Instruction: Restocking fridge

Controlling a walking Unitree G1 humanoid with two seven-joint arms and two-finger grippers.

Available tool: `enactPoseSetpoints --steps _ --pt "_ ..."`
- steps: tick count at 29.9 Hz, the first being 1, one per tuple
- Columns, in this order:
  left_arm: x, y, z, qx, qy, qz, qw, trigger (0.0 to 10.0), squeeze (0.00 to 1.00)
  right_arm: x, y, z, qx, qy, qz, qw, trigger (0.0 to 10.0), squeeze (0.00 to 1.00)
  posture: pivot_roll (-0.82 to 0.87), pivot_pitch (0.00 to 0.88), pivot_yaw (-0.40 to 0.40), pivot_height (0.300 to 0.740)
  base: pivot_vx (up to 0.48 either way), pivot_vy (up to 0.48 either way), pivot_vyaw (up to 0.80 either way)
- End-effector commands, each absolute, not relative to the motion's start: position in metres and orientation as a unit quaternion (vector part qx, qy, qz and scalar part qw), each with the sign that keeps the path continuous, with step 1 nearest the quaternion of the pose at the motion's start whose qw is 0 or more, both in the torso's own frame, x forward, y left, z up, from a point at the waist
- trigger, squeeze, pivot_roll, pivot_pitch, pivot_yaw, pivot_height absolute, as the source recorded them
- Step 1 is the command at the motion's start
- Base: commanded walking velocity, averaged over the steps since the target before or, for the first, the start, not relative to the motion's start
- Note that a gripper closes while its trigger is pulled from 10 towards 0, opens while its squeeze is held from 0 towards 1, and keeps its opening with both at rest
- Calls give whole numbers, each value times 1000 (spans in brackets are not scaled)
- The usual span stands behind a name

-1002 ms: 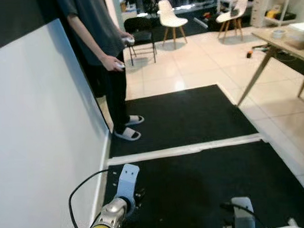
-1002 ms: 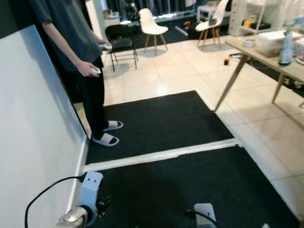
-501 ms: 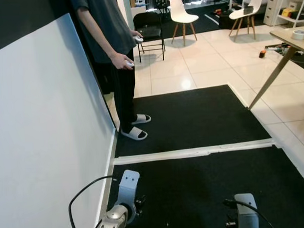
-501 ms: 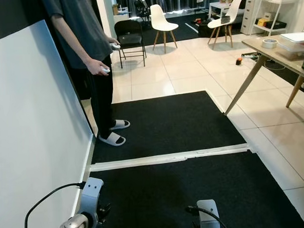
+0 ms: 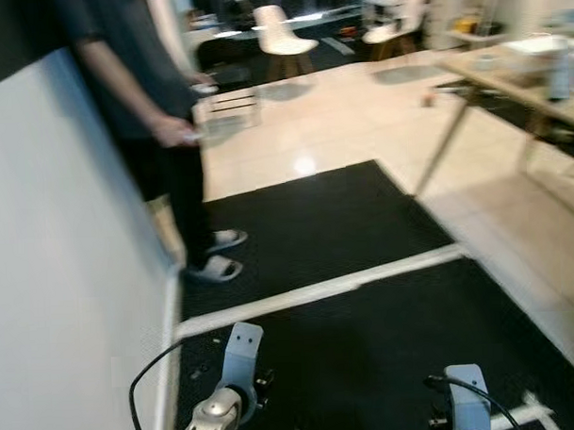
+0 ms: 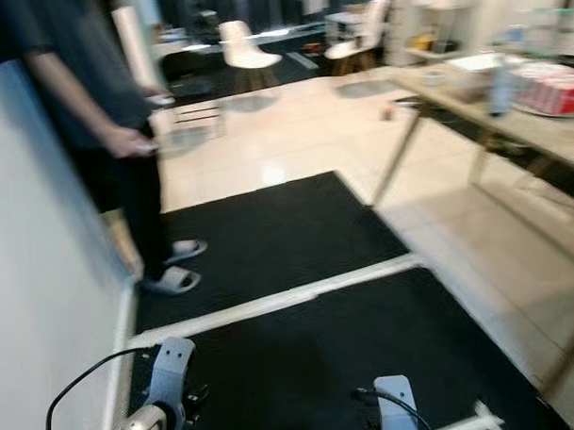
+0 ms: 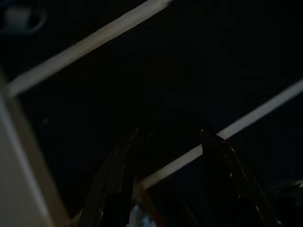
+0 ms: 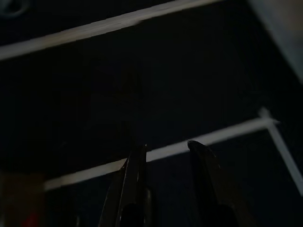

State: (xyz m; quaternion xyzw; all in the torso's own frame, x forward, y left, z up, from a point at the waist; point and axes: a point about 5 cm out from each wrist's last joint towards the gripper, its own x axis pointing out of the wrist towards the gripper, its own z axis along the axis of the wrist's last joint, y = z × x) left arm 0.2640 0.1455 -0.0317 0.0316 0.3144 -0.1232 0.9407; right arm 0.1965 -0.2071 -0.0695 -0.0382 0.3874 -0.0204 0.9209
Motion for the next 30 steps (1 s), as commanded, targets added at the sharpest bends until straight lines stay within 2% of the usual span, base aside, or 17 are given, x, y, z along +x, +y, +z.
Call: enactPoseSetpoints --steps 1,30 --pt "264 145 -32 31 312 -121 942 10000 0 195 -203 -71 -36 388 -15 921 10000 0 -88 1 110 726 0 0 -800" --pt "266 147 -29 24 303 -118 945 10000 0 197 -202 -70 -33 386 -12 922 10000 0 -87 1 108 726 0 0 -800"
